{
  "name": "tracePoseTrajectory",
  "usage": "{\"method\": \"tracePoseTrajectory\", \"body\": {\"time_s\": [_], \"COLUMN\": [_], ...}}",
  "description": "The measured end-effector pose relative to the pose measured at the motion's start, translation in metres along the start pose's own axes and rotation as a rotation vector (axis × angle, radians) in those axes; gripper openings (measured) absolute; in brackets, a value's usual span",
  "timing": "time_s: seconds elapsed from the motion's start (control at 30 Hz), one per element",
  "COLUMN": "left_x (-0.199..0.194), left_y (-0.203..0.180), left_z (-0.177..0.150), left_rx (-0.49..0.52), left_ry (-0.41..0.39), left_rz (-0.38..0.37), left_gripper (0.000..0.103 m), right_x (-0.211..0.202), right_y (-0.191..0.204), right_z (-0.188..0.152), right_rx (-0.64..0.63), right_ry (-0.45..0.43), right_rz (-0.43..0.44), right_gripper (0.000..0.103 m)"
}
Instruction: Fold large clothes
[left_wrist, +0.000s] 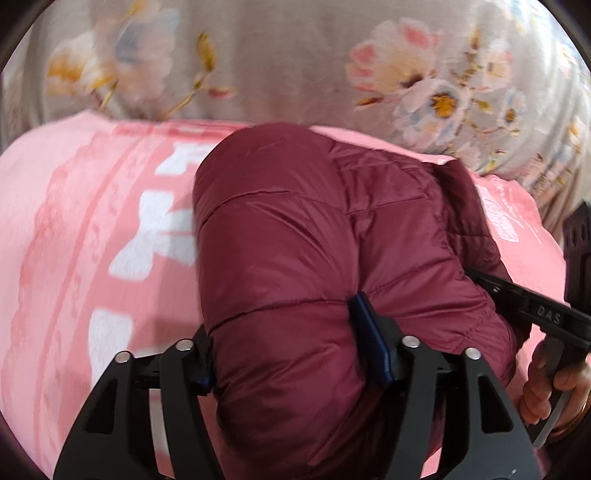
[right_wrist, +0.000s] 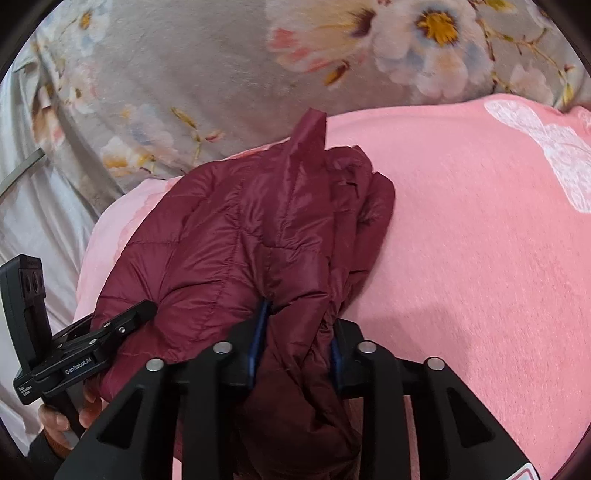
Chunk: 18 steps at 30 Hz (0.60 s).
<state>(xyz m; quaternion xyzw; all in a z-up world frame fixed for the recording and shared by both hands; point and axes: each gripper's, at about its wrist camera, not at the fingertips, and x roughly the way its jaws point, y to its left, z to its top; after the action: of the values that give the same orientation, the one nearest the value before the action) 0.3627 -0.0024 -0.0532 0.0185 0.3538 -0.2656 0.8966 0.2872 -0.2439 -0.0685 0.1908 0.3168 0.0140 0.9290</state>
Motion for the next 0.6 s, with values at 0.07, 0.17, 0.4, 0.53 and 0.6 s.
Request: {"method": "tracePoseTrajectory", "body": {"time_s": [0.07,0.17,0.4,0.53,0.6], "left_x": [-0.007,-0.034,-0.082,-0.071,-0.061], "left_y": [0.004,0.011,-0.011,-0.025,-0.024], "left_z": [0.000,-0.002,0.005,-0.015,-0.026], "left_rx": [-0.054,-0.132,-0.140,-0.155,-0.167], "left_ry": [0.048,0.094,0.093,0.128,0.144], "left_rz": [0.056,0.121,0.326,0.364,0.398], "left_gripper": [0.074,0.079,0.085,0.089,0.089], "right_x": [-0.018,-0.056,-0.077,-0.053,-0.044], "right_y": [0.002,0.006,0.059,0.066,0.063], "right_z": [0.000,-0.001,0.009,-0.008,-0.021], "right_rx": [-0.001,-0.007,-0.162,-0.185,-0.189], "right_ry": [-0.001,-0.044,-0.013,0.059,0.076], "right_rz": [-0.036,-0.102,-0.204,-0.290,-0.329], "right_gripper": [0.044,0.045,0.018,0.018,0.018]}}
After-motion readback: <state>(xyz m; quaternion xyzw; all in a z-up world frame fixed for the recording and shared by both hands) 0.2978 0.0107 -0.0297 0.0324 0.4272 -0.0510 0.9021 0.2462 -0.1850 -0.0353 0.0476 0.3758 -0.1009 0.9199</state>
